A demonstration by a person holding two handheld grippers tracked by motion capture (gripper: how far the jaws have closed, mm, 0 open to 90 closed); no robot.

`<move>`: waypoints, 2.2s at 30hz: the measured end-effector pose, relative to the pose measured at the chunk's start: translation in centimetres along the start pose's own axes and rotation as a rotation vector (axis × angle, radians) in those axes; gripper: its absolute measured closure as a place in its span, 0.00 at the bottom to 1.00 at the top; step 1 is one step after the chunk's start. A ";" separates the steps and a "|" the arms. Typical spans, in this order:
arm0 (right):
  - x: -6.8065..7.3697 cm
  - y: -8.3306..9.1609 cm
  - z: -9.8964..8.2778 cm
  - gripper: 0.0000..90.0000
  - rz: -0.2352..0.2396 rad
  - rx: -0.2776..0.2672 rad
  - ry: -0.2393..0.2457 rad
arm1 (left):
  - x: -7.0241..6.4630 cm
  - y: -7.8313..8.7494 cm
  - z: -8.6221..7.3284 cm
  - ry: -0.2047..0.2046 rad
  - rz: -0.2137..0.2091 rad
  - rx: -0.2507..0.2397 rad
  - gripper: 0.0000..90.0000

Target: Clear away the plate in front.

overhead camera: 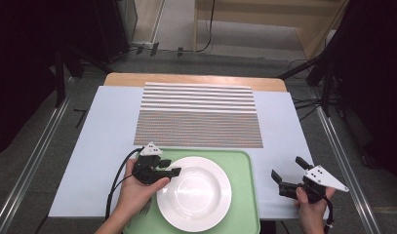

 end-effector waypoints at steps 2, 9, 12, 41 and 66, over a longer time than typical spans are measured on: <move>0.0 0.0 0.0 0.00 -0.002 0.001 -0.002 | 0.0 0.4 0.3 0.000 -0.023 -0.035 0.34; 0.1 0.0 -0.1 0.00 0.000 0.007 -0.009 | -0.1 1.8 0.7 -0.054 -0.077 -0.128 0.01; 0.0 0.0 0.0 0.00 0.001 0.004 -0.002 | 0.1 2.2 0.8 -0.065 -0.059 -0.159 0.00; 0.1 -0.1 -0.1 0.00 -0.006 0.008 -0.001 | 5.4 7.4 -2.4 -0.019 0.039 -0.291 0.00; 0.0 -0.2 -0.2 0.00 -0.014 0.012 0.001 | 9.4 11.0 -5.9 0.038 0.102 -0.326 0.00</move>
Point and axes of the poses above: each handheld gripper's, and its own axes: y roughly backward along the jaws, z roughly out of its top, x roughly to its left, the point moved 6 cm from there along -y, roughly forward along the jaws, and after that the axes turned 1 degree about y, right-handed, at the moved point
